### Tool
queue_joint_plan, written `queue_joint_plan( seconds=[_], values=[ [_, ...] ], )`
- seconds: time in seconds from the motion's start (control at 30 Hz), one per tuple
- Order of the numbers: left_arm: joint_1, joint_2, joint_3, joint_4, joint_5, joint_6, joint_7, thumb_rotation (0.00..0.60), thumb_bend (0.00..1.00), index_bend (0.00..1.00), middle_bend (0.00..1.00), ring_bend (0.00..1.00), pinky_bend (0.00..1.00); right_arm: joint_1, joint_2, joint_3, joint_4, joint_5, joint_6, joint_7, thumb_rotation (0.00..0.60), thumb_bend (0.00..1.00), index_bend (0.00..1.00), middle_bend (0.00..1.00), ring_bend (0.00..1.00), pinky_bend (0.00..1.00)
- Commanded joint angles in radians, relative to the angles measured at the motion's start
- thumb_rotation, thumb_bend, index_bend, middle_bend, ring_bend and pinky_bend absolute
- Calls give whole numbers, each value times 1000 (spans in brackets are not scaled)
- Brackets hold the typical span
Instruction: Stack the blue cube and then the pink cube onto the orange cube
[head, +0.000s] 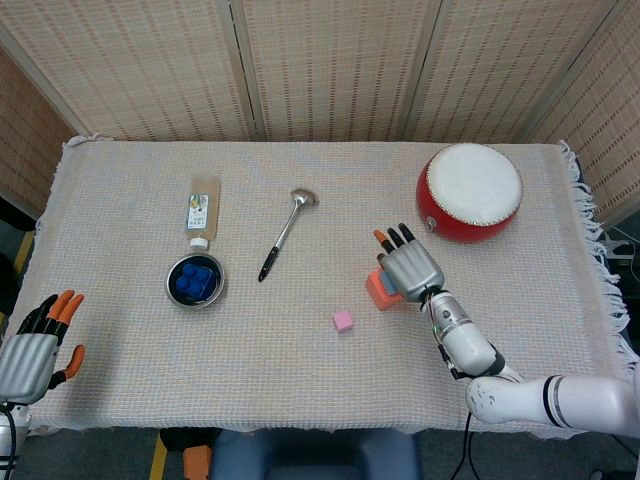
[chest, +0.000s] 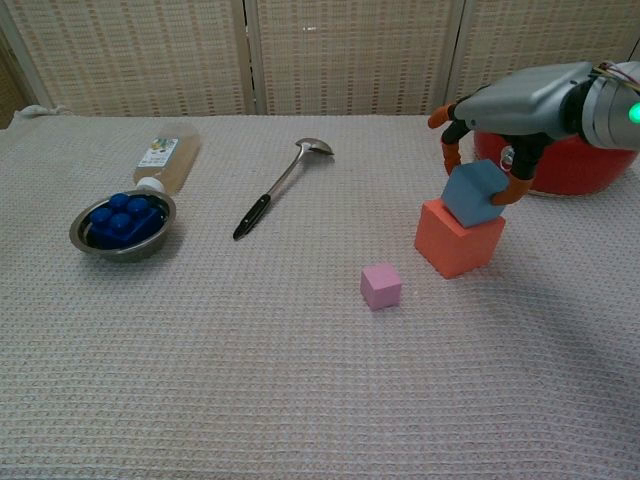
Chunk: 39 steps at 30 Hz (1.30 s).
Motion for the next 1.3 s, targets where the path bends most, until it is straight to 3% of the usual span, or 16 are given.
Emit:
queue_joint_plan(
  seconds=[0.03, 0.17, 0.4, 0.73, 0.87, 1.03, 1.2, 1.3],
  values=[
    [0, 0, 0, 0, -1, 1, 2, 600, 481, 0, 0, 0, 157, 3, -3, -5, 3, 0, 1, 0, 600, 144, 464, 0, 0, 0],
    [0, -1, 0, 0, -3, -2, 3, 600, 482, 0, 0, 0, 157, 6, -5, -10, 4, 0, 4, 2, 600, 144, 428, 0, 0, 0],
    [-3, -2, -1, 0, -5, -6, 3, 600, 481, 0, 0, 0, 158, 7, -2, -14, 2, -9, 6, 19, 600, 144, 193, 0, 0, 0],
    [-3, -4, -1, 2, -7, -7, 5, 600, 481, 0, 0, 0, 161, 0, 11, -13, -9, -32, 13, 56, 600, 144, 118, 0, 0, 0],
    [-3, -3, -2, 2, -8, -6, 5, 600, 481, 0, 0, 0, 162, -42, 50, -1, -53, -124, 20, 158, 600, 145, 61, 0, 0, 0],
    [-5, -6, -1, -1, -9, -11, 10, 600, 481, 0, 0, 0, 162, -104, 117, -9, -118, -315, -6, 314, 600, 144, 42, 0, 0, 0],
    [-5, -8, 1, -3, -2, -8, 13, 600, 480, 0, 0, 0, 162, -125, 132, -39, -171, -466, -5, 314, 600, 144, 66, 0, 0, 0],
    [-4, -6, 2, -5, 0, -6, 13, 600, 480, 0, 0, 0, 162, -120, 121, -52, -194, -495, -15, 266, 600, 144, 116, 0, 0, 0]
  ],
)
